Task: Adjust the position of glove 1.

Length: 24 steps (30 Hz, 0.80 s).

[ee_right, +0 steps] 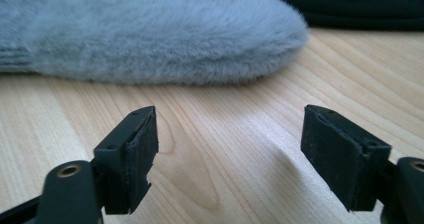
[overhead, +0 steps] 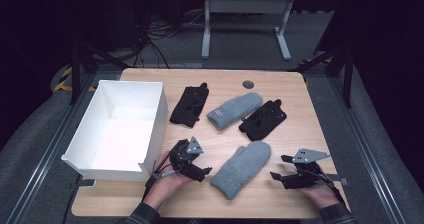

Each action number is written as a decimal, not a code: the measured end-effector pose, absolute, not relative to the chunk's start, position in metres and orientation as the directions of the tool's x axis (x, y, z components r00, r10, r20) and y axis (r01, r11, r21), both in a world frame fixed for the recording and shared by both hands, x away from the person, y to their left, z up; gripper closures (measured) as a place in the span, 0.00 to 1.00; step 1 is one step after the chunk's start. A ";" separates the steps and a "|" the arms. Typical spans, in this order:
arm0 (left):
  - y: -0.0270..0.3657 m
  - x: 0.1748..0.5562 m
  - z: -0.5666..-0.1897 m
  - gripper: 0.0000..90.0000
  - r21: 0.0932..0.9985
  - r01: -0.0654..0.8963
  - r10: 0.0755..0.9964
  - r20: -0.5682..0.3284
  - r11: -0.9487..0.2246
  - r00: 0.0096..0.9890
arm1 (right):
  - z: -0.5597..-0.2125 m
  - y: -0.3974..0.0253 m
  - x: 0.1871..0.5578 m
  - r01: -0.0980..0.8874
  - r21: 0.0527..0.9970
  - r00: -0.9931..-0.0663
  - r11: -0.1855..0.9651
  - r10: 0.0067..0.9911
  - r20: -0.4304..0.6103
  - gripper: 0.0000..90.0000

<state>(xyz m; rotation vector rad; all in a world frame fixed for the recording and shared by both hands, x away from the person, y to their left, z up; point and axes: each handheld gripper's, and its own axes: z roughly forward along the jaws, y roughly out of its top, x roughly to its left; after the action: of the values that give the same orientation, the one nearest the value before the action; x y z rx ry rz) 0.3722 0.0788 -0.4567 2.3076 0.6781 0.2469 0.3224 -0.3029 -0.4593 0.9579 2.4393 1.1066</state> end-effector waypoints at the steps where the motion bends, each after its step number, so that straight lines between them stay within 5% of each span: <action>1: 0.077 0.375 -0.455 0.10 0.686 0.405 0.539 -0.023 -0.604 0.842 | -0.461 -0.302 0.323 0.451 0.748 -0.736 0.488 0.677 0.002 0.25; 24: 0.039 0.450 -0.424 0.18 0.671 0.438 0.548 -0.056 -0.598 0.835 | -0.469 -0.299 0.323 0.447 0.729 -0.743 0.518 0.669 -0.021 0.22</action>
<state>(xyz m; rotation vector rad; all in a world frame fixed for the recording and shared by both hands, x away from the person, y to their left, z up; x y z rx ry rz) 0.4498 0.0395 -0.4236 2.3043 0.7161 0.2014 0.3228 -0.2990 -0.4690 0.9332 2.4631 1.0553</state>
